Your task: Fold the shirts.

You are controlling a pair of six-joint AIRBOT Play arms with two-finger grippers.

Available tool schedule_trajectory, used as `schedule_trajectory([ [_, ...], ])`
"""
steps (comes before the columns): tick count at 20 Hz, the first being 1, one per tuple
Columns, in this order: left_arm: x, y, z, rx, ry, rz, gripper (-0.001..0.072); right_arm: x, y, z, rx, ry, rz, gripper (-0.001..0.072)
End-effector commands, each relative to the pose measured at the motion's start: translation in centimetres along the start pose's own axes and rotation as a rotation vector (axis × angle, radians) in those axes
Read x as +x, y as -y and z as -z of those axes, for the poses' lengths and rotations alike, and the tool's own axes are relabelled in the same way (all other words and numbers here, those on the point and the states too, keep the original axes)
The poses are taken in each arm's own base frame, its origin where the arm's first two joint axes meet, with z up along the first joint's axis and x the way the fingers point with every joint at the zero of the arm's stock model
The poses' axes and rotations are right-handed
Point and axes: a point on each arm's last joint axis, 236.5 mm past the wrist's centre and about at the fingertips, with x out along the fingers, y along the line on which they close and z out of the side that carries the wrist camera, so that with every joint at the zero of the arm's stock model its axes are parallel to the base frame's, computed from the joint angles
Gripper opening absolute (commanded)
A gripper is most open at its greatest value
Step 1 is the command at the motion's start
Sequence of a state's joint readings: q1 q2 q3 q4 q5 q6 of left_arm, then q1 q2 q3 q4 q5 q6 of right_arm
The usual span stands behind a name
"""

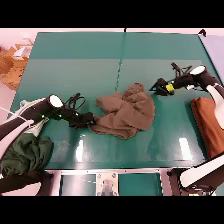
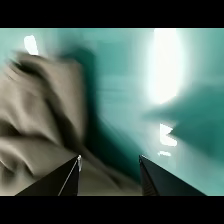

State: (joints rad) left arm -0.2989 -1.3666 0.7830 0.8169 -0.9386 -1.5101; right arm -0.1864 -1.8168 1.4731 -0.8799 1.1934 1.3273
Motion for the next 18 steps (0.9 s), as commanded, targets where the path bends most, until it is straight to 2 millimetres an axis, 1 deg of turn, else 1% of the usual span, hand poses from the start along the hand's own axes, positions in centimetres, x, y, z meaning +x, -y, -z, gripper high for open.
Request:
schedule_trajectory([
  [1,0.0,-0.2,-2.8,-0.014,0.126,0.005,0.0161,2.5,-3.2,-2.2,-0.079,-0.004,-0.038,0.0432],
  [2,0.0,-0.2,-2.7,0.011,0.122,0.003,0.0025,3.2,-3.8,-2.6,-0.098,-0.007,-0.042,0.0432],
  [4,0.0,-0.4,-2.4,0.038,0.107,-0.008,0.002,4.8,-5.0,-2.7,-0.12,-0.023,-0.059,0.0432],
  [6,-0.3,-1.4,-2.6,0.045,0.107,-0.034,0.002,6.2,-5.9,-2.4,-0.126,-0.039,-0.075,0.0428],
  [7,-0.6,-1.9,-2.7,0.031,0.104,-0.035,0.0021,6.6,-6.2,-2.4,-0.122,-0.036,-0.085,0.0377],
  [8,-1.0,-2.4,-3.0,0.012,0.107,-0.033,0.002,6.9,-6.5,-2.5,-0.114,-0.03,-0.097,0.0268],
  [9,-1.7,-3.1,-3.5,-0.01,0.112,-0.034,0.002,7.0,-6.6,-2.7,-0.11,-0.025,-0.103,0.013],
  [10,-2.5,-3.8,-4.1,-0.024,0.119,-0.038,0.002,6.8,-6.3,-2.9,-0.107,-0.02,-0.101,0.0021],
  [12,-4.9,-5.3,-5.4,-0.028,0.129,-0.064,0.002,5.6,-5.9,-3.0,-0.099,-0.021,-0.105,0.0019],
  [14,-8.0,-6.7,-7.2,-0.008,0.149,-0.109,0.002,3.2,-5.4,-2.1,-0.099,-0.059,-0.107,0.0016],
  [15,-9.8,-7.1,-8.3,0.002,0.171,-0.129,0.002,1.7,-4.7,-1.4,-0.107,-0.077,-0.081,0.0015],
  [16,-11.5,-7.3,-9.5,0.012,0.203,-0.143,0.002,0.1,-3.6,-0.6,-0.11,-0.084,-0.029,0.0015],
  [17,-13.3,-7.4,-10.8,0.022,0.24,-0.155,0.002,-1.6,-2.1,0.3,-0.096,-0.08,0.045,0.0015],
  [18,-15.0,-7.3,-12.0,0.03,0.281,-0.163,0.002,-3.3,-0.7,1.8,-0.074,-0.08,0.112,0.0015],
])
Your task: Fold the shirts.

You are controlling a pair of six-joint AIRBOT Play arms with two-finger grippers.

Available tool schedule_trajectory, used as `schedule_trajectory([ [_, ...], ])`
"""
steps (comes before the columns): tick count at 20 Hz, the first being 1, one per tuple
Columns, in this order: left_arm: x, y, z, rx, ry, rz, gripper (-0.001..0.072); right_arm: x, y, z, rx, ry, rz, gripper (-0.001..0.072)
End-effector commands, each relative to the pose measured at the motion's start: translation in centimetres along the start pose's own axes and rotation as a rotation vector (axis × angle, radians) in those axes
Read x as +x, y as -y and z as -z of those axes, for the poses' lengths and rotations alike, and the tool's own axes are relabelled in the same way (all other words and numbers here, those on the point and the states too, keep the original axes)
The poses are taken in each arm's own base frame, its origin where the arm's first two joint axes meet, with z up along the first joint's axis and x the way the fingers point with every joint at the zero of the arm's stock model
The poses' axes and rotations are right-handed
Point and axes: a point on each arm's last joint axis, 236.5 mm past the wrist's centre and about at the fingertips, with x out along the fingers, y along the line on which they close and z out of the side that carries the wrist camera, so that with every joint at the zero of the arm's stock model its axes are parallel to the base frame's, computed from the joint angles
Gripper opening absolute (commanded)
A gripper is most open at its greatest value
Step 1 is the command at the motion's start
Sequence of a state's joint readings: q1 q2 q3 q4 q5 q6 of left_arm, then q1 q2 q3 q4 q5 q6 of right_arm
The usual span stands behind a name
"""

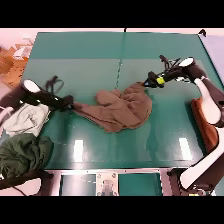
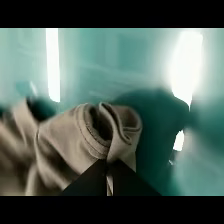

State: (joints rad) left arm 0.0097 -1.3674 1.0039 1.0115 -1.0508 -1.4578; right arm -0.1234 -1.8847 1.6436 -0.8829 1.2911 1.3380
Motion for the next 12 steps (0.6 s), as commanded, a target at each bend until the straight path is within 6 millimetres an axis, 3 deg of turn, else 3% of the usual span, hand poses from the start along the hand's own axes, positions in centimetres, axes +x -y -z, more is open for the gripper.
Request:
schedule_trajectory([
  [1,-5.3,-1.7,-4.9,0.033,0.112,-0.062,0.002,-5.4,4.1,5.7,0.062,-0.043,0.206,0.0015],
  [4,-9.2,-1.4,-8.8,0.069,0.233,-0.069,0.002,-8.4,7.1,15.8,0.219,-0.09,0.363,0.0017],
  [6,-11.0,-0.9,-10.1,0.095,0.278,-0.075,0.0019,-8.0,6.8,23.2,0.317,-0.124,0.368,0.0018],
  [8,-11.4,-0.6,-10.1,0.12,0.273,-0.076,0.002,-6.1,5.5,29.5,0.361,-0.169,0.326,0.0018],
  [10,-11.3,-0.9,-9.7,0.133,0.252,-0.091,0.002,-4.3,3.7,34.2,0.37,-0.22,0.255,0.0019],
  [12,-11.2,-1.4,-9.3,0.137,0.233,-0.109,0.002,-3.1,2.1,36.4,0.367,-0.233,0.192,0.0022],
])
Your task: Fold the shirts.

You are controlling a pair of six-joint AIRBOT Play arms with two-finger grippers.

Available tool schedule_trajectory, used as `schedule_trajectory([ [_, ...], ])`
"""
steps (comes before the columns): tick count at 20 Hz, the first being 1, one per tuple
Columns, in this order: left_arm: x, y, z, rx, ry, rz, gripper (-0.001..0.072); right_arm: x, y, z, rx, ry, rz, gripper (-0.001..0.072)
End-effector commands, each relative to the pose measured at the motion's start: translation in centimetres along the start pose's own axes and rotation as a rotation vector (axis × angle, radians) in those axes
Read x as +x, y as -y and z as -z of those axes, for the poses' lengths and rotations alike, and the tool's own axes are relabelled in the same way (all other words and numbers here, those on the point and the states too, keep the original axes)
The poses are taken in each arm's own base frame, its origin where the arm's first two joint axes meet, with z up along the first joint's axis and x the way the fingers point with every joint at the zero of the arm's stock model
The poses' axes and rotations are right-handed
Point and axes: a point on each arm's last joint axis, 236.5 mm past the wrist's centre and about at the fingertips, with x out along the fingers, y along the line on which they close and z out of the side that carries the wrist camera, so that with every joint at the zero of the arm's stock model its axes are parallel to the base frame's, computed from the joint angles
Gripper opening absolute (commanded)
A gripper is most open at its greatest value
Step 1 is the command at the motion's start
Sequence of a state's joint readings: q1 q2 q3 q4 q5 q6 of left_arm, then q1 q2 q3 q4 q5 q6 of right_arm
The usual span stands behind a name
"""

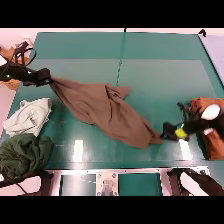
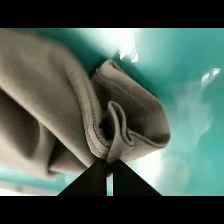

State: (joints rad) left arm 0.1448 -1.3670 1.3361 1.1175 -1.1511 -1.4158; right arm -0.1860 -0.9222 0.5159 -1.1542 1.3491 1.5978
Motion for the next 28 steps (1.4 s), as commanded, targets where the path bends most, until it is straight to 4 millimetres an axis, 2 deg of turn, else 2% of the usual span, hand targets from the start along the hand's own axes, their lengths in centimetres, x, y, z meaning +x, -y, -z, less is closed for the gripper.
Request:
schedule_trajectory([
  [1,-0.5,-0.5,0.4,0.024,-0.026,-0.02,0.002,2.6,-0.7,5.0,0.016,-0.038,-0.074,0.0064],
  [3,-0.5,-0.4,0.9,0.024,-0.048,-0.018,0.002,0.5,-1.7,2.9,-0.007,0.041,-0.087,0.0294],
  [4,-0.5,-0.4,1.0,0.024,-0.053,-0.017,0.002,-1.2,-2.4,0.9,-0.033,0.118,-0.096,0.0307],
  [5,-0.5,-0.4,1.1,0.024,-0.053,-0.017,0.002,-3.3,-3.2,-1.9,-0.062,0.234,-0.107,0.0371],
  [6,-0.5,-0.4,1.0,0.024,-0.052,-0.017,0.002,-5.4,-3.9,-4.8,-0.062,0.347,-0.117,0.0493],
  [7,-0.5,-0.4,1.0,0.025,-0.053,-0.017,0.002,-7.2,-4.6,-7.6,-0.052,0.432,-0.136,0.051],
  [9,-0.5,-0.4,0.9,0.033,-0.049,-0.017,0.002,-8.0,-6.9,-11.5,-0.057,0.445,-0.205,0.051],
  [11,-0.3,-0.5,1.1,0.049,-0.053,-0.018,0.002,-6.5,-10.0,-15.1,-0.076,0.396,-0.311,0.051],
  [13,0.0,-0.6,1.2,0.045,-0.063,-0.017,0.002,-3.5,-12.4,-18.4,-0.074,0.332,-0.378,0.051],
  [17,1.3,-1.2,1.7,0.041,-0.096,-0.016,0.002,3.2,-15.8,-22.5,-0.074,0.192,-0.405,0.0508],
  [20,1.6,-1.2,1.8,0.059,-0.103,-0.013,0.002,6.0,-17.8,-23.9,-0.086,0.143,-0.408,0.0489],
  [22,1.6,-1.2,1.9,0.076,-0.104,-0.012,0.002,6.3,-19.0,-24.6,-0.098,0.145,-0.42,0.0488],
  [23,1.6,-1.2,1.9,0.082,-0.104,-0.011,0.002,5.8,-19.6,-24.9,-0.1,0.155,-0.438,0.0431],
  [24,1.5,-1.1,1.8,0.084,-0.101,-0.011,0.002,4.7,-20.7,-25.1,-0.121,0.158,-0.466,0.0126],
  [25,0.9,-0.8,1.1,0.092,-0.085,-0.011,0.002,3.1,-21.6,-25.2,-0.17,0.159,-0.49,0.0021],
  [27,-1.8,0.5,-1.9,0.125,-0.001,-0.01,0.0019,-2.5,-23.6,-25.2,-0.289,0.17,-0.534,0.0019],
  [28,-4.5,1.9,-4.2,0.156,0.08,-0.011,0.0019,-6.7,-24.5,-25.4,-0.352,0.221,-0.546,0.0018],
])
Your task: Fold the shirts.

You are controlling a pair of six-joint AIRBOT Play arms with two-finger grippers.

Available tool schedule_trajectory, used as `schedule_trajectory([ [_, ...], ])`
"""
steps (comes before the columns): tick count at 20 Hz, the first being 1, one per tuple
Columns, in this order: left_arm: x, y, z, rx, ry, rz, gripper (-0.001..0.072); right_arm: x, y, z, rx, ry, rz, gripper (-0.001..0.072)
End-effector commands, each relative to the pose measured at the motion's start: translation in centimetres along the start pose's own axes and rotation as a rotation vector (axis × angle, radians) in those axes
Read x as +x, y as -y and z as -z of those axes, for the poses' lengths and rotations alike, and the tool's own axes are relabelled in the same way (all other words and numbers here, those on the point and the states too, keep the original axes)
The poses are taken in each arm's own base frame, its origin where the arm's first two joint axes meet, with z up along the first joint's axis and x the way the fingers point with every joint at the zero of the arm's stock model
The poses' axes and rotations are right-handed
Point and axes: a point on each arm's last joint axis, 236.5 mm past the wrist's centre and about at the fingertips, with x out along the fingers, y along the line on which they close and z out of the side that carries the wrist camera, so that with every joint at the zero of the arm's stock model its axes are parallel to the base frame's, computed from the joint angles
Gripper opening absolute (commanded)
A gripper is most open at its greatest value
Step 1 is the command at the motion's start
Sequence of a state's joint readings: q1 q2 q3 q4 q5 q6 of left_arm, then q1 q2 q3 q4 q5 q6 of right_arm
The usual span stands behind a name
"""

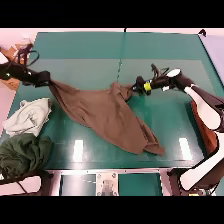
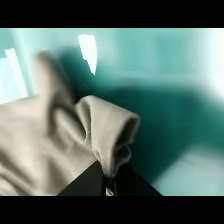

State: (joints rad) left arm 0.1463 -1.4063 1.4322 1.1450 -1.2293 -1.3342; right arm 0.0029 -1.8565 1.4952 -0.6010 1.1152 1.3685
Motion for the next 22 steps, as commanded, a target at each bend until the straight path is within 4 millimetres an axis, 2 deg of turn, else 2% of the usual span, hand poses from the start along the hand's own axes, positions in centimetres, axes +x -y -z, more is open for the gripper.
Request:
schedule_trajectory([
  [1,-7.5,2.8,-5.9,0.07,0.212,-0.011,0.0019,-8.1,-7.8,-2.9,-0.191,0.062,-0.066,0.0019],
  [2,-11.6,4.4,-8.0,0.112,0.318,-0.015,0.0019,-12.7,-11.1,-4.0,-0.269,0.149,-0.072,0.0019],
  [3,-16.6,6.4,-9.7,0.163,0.438,-0.024,0.0019,-17.3,-14.4,-4.4,-0.342,0.24,-0.08,0.0019],
  [5,-26.7,10.7,-11.0,0.252,0.665,-0.033,0.0019,-27.4,-21.3,-3.5,-0.511,0.457,-0.081,0.002],
  [7,-35.5,14.6,-9.7,0.302,0.86,-0.025,0.0019,-35.1,-25.9,-0.4,-0.609,0.632,-0.068,0.0019],
  [8,-38.8,16.2,-8.3,0.329,0.936,-0.025,0.0019,-38.3,-27.5,1.7,-0.651,0.711,-0.052,0.0019],
  [9,-41.6,17.5,-6.6,0.351,0.997,-0.025,0.002,-40.8,-28.8,3.7,-0.688,0.775,-0.033,0.002],
  [11,-45.6,19.5,-3.2,0.387,1.082,-0.025,0.002,-45.1,-31.1,7.9,-0.755,0.908,0.013,0.002],
  [14,-49.8,21.4,0.1,0.424,1.196,-0.027,0.0019,-49.4,-34.6,12.9,-0.837,1.093,0.041,0.0019],
  [17,-50.2,21.4,0.4,0.427,1.207,-0.039,0.002,-51.8,-37.9,16.7,-0.907,1.23,0.014,0.002],
  [19,-49.5,20.8,-0.2,0.414,1.192,-0.053,0.0019,-52.1,-38.3,17.2,-0.916,1.248,0.01,0.002],
  [20,-48.6,20.2,-0.8,0.401,1.173,-0.053,0.0019,-51.9,-37.9,16.5,-0.903,1.239,0.012,0.002],
  [22,-45.7,18.8,-2.0,0.373,1.11,-0.054,0.002,-51.4,-36.1,13.9,-0.861,1.206,0.022,0.002],
])
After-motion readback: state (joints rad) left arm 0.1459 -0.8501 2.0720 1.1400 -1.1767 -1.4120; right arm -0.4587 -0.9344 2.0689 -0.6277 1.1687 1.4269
